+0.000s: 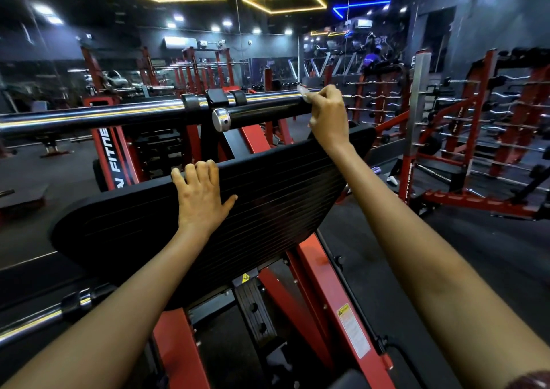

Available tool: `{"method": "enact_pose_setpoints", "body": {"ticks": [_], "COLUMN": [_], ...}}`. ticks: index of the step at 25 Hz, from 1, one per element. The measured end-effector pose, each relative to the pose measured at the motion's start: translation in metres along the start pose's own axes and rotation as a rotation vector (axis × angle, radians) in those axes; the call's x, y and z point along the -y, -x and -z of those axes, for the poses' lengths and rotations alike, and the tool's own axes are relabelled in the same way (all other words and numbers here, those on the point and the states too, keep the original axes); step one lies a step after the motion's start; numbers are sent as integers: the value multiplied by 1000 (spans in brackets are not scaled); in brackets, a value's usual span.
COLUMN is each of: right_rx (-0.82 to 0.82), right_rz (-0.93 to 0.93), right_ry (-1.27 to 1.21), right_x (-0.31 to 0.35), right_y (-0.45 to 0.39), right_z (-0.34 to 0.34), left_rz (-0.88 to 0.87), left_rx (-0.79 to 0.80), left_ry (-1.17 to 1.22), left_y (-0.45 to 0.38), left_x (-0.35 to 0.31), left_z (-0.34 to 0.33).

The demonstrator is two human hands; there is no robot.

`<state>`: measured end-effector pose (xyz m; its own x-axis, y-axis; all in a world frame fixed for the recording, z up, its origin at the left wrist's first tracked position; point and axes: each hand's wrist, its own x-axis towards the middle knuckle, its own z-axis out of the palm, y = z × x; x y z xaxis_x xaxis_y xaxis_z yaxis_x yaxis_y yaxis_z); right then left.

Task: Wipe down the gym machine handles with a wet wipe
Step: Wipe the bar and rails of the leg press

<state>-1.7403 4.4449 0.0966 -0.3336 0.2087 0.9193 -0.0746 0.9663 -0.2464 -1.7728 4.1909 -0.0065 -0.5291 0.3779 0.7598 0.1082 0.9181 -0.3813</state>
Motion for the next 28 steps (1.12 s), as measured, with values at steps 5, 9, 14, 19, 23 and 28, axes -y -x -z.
{"method": "enact_pose_setpoints", "body": {"ticks": [5,9,14,19,23,28], "right_rx": [37,-2,15,-173,-304,-229], "right_rz": [-313,-658,-930,-1033,-932,-582], "right_ry": [-2,-109,-305,-535,-506,-407], "right_x": [-29,-40,-42,-29,-3,32], "right_y": [-18,-10,18,8,-1,10], "right_z": [-7,-11,-28,-24,-17,-12], "left_rz": [-12,1,2,-10,-1,-1], "left_rx": [10,-10,-12,-11,3,20], "left_ry": [-2,3,-8,-28,-14,23], "left_y": [0,-1,-1,-2,-2,-2], "left_x": [0,0,-1,0,-1,-1], "left_z": [0,0,1,0,1,2]}}
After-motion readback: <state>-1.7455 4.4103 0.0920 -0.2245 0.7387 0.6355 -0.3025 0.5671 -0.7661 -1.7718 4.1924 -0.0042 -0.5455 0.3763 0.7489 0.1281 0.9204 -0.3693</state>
